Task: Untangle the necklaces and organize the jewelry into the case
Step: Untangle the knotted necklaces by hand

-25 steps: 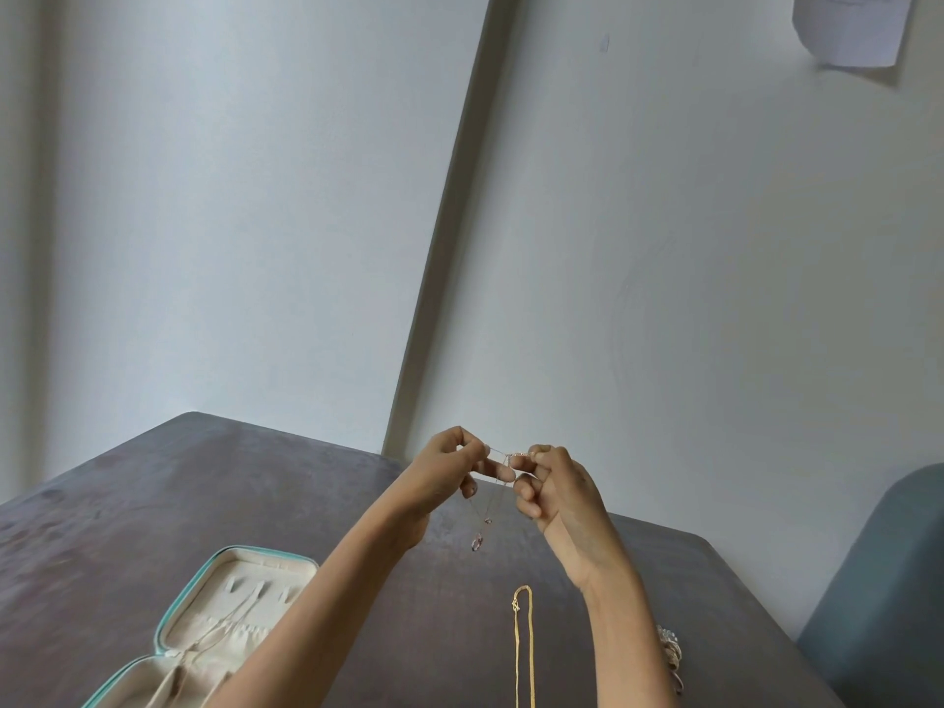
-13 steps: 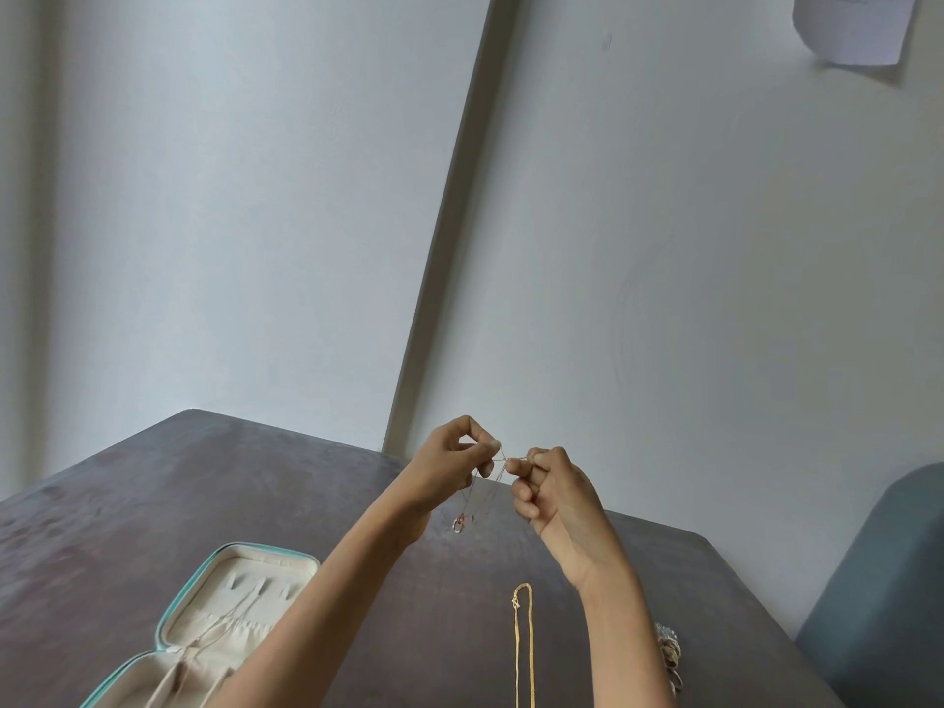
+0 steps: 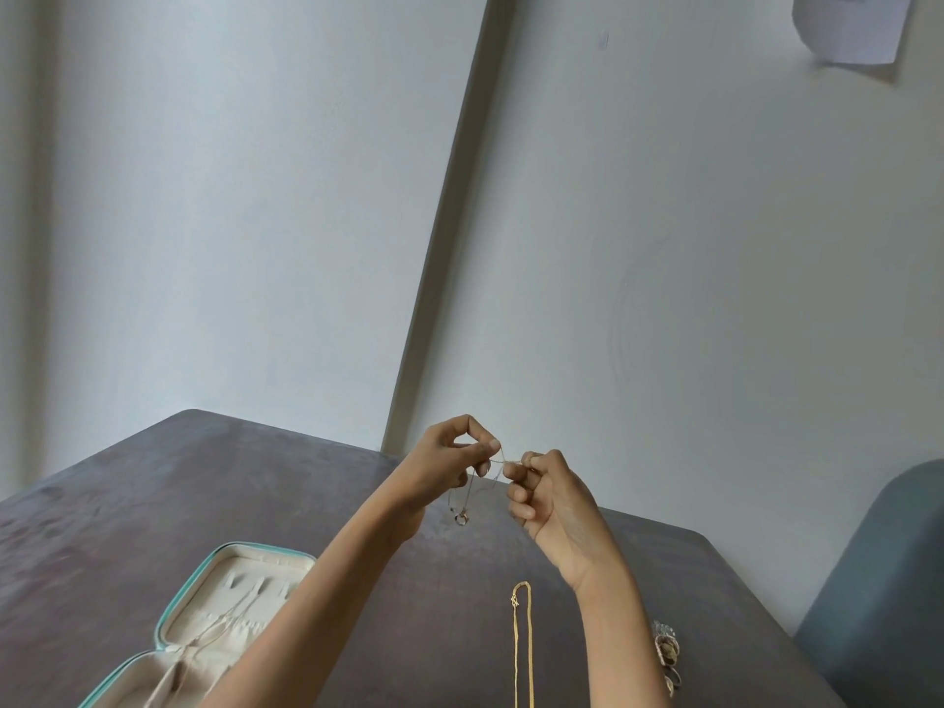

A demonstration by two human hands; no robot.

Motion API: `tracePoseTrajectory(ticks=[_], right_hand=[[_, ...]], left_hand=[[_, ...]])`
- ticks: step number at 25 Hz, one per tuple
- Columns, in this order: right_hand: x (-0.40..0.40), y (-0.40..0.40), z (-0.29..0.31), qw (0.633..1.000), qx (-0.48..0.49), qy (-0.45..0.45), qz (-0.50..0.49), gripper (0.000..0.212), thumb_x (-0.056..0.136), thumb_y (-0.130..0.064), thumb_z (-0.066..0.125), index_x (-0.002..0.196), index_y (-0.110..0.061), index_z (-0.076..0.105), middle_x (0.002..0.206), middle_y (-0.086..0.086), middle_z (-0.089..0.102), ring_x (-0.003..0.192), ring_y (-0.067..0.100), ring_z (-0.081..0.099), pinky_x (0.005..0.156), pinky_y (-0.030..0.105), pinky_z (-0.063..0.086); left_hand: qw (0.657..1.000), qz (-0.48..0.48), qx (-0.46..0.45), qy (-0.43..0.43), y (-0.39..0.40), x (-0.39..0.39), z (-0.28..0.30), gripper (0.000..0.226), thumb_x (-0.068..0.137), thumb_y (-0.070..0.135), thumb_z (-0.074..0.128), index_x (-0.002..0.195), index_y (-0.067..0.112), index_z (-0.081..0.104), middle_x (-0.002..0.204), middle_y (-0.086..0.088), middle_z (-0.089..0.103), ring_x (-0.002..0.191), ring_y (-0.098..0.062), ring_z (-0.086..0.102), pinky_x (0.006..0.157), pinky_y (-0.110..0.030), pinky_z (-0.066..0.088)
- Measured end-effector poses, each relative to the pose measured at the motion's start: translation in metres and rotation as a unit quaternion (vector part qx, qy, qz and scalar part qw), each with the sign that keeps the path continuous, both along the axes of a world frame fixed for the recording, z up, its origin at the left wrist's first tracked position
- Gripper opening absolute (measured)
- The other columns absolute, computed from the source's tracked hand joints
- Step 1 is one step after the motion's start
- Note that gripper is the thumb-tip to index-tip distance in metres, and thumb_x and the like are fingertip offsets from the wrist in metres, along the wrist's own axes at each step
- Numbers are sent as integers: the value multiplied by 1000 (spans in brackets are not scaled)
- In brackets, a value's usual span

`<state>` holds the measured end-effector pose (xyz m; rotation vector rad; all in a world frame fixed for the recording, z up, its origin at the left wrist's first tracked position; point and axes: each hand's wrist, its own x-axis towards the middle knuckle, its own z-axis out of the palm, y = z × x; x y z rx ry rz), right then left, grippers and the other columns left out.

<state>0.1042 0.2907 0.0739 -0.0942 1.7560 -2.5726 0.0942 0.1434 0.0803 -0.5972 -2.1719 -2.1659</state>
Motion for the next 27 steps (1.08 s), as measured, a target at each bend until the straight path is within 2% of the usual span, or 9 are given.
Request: tracePoseTrajectory(ticks=[7, 11, 15, 27], right_hand=[[-2, -2, -2, 1000, 7, 2, 8, 14, 93, -9, 38, 80, -11, 43, 71, 8, 63, 49, 10, 43, 42, 19, 30], [-3, -1, -2, 1000, -6, -2, 13, 14, 91, -8, 36, 79, -13, 41, 62, 4, 56, 47, 10, 40, 40, 18, 28], [-2, 2, -2, 999, -32, -1, 25, 15, 91, -9, 37, 77, -13, 39, 56, 1, 47, 42, 8, 35, 36, 17, 25], [-2, 8, -4, 1000, -3, 24, 12, 27, 92, -11, 38, 66, -16, 34, 54, -2, 32, 42, 7, 27, 37, 18, 21]], left_hand=[[1000, -19, 0, 5, 1, 2, 2, 11, 95, 13, 53, 87, 5, 52, 64, -8, 48, 42, 3, 47, 45, -13, 27], [1000, -6, 1, -1, -2, -3, -1, 13, 94, 16, 56, 86, 7, 54, 61, -3, 49, 42, 0, 38, 45, -12, 28], [1000, -3, 10, -5, -2, -5, -2, 13, 94, 16, 56, 83, 8, 53, 61, -2, 49, 41, -1, 37, 46, -10, 27], [999, 14, 45, -26, -5, -10, -5, 15, 94, 18, 55, 81, 12, 51, 58, 2, 48, 43, -5, 35, 46, -10, 32]])
